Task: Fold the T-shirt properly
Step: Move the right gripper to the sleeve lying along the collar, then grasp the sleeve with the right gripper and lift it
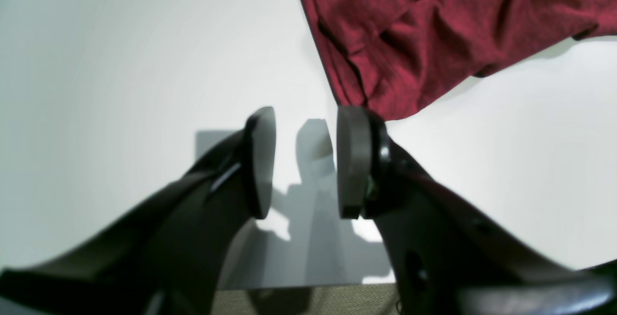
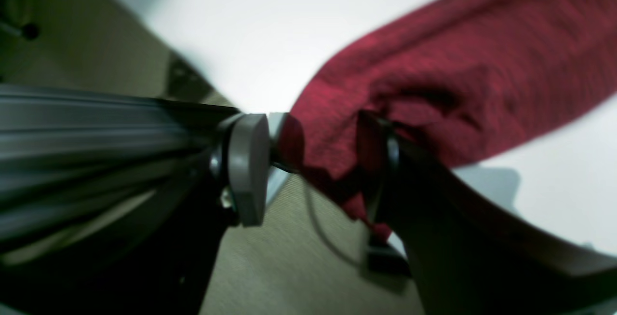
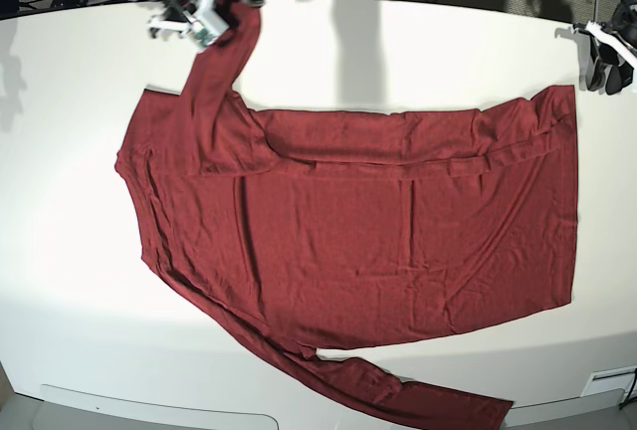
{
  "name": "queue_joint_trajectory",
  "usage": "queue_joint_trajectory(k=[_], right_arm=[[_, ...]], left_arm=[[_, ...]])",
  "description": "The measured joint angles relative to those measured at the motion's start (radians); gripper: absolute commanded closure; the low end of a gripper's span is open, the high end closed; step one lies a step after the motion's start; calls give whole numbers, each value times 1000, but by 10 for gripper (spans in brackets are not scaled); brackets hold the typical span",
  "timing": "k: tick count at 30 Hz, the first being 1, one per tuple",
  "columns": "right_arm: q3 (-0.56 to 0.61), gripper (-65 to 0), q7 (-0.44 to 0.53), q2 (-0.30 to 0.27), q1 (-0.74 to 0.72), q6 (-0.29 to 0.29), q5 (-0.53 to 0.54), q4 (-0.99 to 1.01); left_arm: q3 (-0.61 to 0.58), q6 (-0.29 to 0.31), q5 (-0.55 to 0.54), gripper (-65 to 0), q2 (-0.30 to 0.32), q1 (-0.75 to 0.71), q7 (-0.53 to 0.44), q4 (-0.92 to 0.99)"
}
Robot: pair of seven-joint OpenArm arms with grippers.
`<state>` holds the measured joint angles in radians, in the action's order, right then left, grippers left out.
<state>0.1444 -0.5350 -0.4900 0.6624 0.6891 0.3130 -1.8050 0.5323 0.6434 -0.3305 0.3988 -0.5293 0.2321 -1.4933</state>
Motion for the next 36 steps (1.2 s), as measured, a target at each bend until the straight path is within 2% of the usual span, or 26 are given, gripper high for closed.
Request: queue_joint_trajectory(k=[4,10,12,15,19,23,27,31,34,36], right_arm=[[126,-284,-1,6,-67,2,0,11],[278,-284,-20,11,-221,-142,-2,18],[294,-284,-34,33,-267,-164,-9,26],[294,-284,-18,102,-320,-178,-24,60],[294,-284,-12,173,-366,-181,-27,85],[295,-284,-6,205,-385,-180,-35,89],[294,-284,3,231,-434,-181,-100,89],[292,-284,47,246,-463,-180,-54,89],[290,-284,44,246,-474,-138,15,74],[289,-284,3,246,-473,-95,33,40]], left_arm=[[0,0,0,-207,0,0,0,0],[0,0,0,-207,-2,0,4,0],[0,0,0,-207,-3,0,5,0],[0,0,0,-207,-2,0,4,0],[0,0,0,-207,0,0,4,0],[0,0,0,-207,0,0,4,0],[0,0,0,-207,0,0,5,0],[0,0,0,-207,0,0,7,0],[0,0,0,-207,0,0,7,0],[0,0,0,-207,0,0,7,0]])
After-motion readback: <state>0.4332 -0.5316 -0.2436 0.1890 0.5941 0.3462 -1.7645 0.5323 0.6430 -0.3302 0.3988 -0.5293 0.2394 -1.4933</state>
